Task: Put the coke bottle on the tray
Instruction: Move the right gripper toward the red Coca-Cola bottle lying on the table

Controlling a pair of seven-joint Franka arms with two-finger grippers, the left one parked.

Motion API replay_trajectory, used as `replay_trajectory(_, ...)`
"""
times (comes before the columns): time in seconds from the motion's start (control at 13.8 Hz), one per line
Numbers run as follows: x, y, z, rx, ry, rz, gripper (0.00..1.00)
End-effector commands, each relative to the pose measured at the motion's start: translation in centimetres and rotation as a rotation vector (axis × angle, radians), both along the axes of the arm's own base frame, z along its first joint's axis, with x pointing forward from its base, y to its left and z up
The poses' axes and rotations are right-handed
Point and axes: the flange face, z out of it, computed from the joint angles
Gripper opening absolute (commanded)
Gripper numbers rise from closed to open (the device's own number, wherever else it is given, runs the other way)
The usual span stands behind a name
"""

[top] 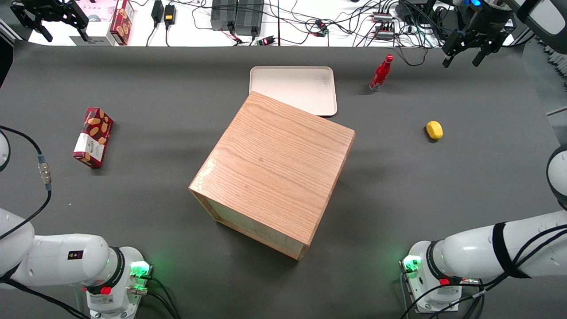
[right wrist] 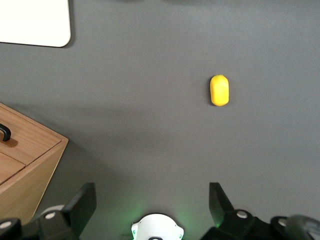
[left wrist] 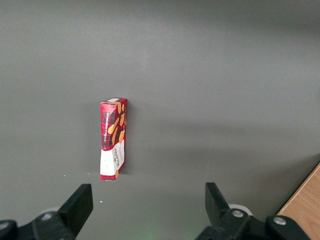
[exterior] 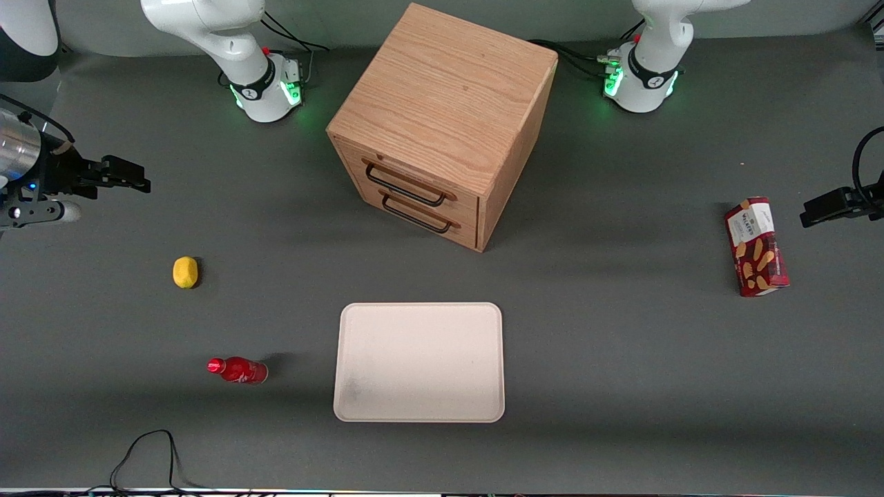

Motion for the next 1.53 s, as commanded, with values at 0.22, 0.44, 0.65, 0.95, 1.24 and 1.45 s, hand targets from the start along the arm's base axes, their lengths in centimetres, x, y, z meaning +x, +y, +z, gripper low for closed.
replay_trajectory(0.22,0.2,-0.1,0.9,0.028,-0.001,0.023,1.0)
replay_trajectory(0.44,0.3,-0.1,1.0,0.028,-0.002,0.025,1.0)
replay_trajectory(0.65,0.4,0.0,1.4,0.025,-0.009,0.014,1.0)
replay_trajectory(0.95,1.4,0.1,2.3,0.024,-0.005,0.019,1.0)
replay_trajectory(1.24,7.1,0.3,1.7,0.012,0.029,0.022,1.0)
replay_trajectory(1.45,10.8,3.5,-0.6,0.012,0.028,0.025,1.0)
